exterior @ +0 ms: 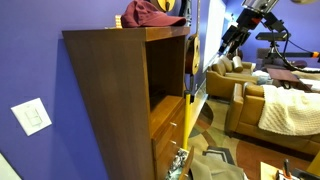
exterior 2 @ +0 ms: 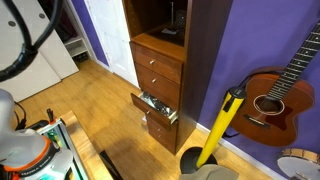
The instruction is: Remove the cap from on top of the cabinet and put it in the top shelf
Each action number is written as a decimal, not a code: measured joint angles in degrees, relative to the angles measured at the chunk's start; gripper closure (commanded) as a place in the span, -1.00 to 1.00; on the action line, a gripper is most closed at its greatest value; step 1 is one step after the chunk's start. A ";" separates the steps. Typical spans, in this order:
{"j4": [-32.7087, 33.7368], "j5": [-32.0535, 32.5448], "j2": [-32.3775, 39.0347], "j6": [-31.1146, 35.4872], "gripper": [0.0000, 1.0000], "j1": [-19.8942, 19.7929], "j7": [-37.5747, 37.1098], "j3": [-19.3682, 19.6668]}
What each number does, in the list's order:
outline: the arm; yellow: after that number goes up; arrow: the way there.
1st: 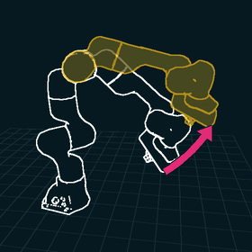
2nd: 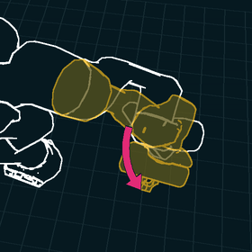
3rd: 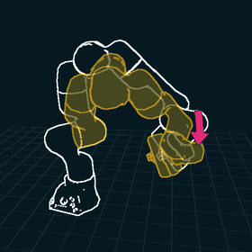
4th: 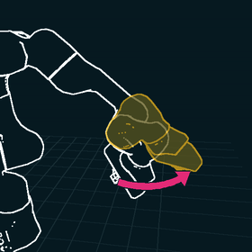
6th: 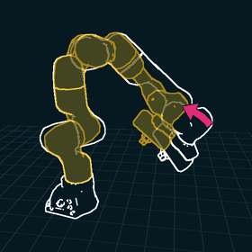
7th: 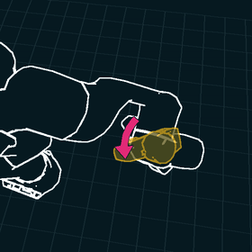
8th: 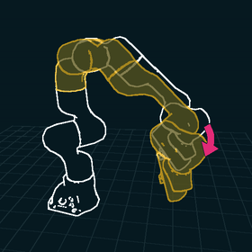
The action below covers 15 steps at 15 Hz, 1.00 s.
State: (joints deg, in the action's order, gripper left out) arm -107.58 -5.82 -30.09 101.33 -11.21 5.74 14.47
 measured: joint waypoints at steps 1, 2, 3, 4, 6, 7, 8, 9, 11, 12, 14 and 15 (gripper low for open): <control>0.25 0.00 0.02 -0.10 -1.00 -0.01 -0.03 0.01; 0.86 0.00 0.06 -0.73 -1.00 -0.03 -0.16 0.04; 1.86 0.00 0.10 -2.13 -1.00 -0.06 -0.39 0.11; 3.13 0.00 0.11 -3.81 -1.00 -0.11 -0.74 0.20; 6.01 -0.12 0.09 -6.72 -1.00 -0.22 -1.80 0.39; 7.43 -0.33 0.09 -7.45 -1.00 -0.22 -2.59 0.43; 8.73 -0.82 0.12 -7.54 -1.00 -0.18 -3.46 0.41; 9.93 -1.92 0.21 -7.51 -1.00 -0.09 -4.44 0.40; 11.64 -5.31 0.53 -5.83 -1.00 0.23 -6.98 0.24; 12.17 -7.21 0.79 -4.92 -1.00 0.49 -8.21 0.15; 13.13 -10.95 1.67 -3.80 -1.00 1.29 -10.53 0.03; 13.48 -12.97 2.21 -3.66 -1.00 1.80 -11.47 -0.01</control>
State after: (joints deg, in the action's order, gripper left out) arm -94.10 -18.79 -27.89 97.67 -9.40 -5.73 14.46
